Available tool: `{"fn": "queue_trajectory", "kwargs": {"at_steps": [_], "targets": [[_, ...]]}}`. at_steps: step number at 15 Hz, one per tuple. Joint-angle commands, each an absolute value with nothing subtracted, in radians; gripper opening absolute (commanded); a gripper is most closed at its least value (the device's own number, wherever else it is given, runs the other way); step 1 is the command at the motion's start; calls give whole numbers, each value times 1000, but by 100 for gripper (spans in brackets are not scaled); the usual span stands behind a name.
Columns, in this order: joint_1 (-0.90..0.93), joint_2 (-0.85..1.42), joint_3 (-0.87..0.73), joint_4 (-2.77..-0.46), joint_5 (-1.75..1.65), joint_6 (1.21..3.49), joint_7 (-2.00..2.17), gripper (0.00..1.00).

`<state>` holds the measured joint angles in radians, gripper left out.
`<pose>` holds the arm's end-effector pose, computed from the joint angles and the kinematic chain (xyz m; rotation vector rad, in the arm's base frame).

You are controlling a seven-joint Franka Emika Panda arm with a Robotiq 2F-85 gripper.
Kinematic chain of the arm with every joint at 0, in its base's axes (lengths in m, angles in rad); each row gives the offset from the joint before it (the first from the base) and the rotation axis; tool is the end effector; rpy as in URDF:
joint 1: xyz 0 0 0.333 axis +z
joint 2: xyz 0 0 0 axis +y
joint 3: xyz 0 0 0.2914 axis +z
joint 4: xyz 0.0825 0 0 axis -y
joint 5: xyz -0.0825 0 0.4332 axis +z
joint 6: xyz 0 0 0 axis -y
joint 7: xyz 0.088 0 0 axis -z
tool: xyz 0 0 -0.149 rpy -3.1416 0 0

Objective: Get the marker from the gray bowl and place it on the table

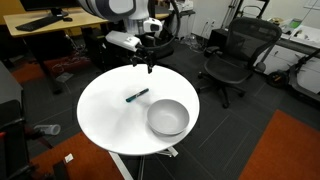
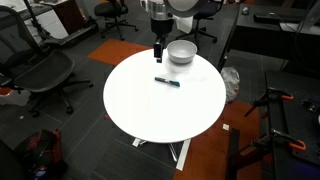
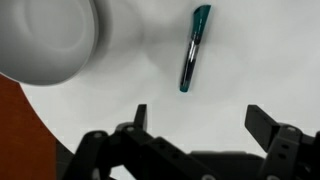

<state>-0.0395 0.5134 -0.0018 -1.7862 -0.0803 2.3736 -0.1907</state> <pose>0.6912 -0.0318 0.1774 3.0568 0.3150 0.1025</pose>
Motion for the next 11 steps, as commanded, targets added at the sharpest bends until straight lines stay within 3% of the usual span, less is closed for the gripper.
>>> {"fn": "queue_trajectory", "kwargs": {"at_steps": [1, 11], "targets": [[-56, 391, 6, -1858, -66, 2282, -215, 100], [-60, 328, 2, -1874, -37, 2265, -275, 100]]}}
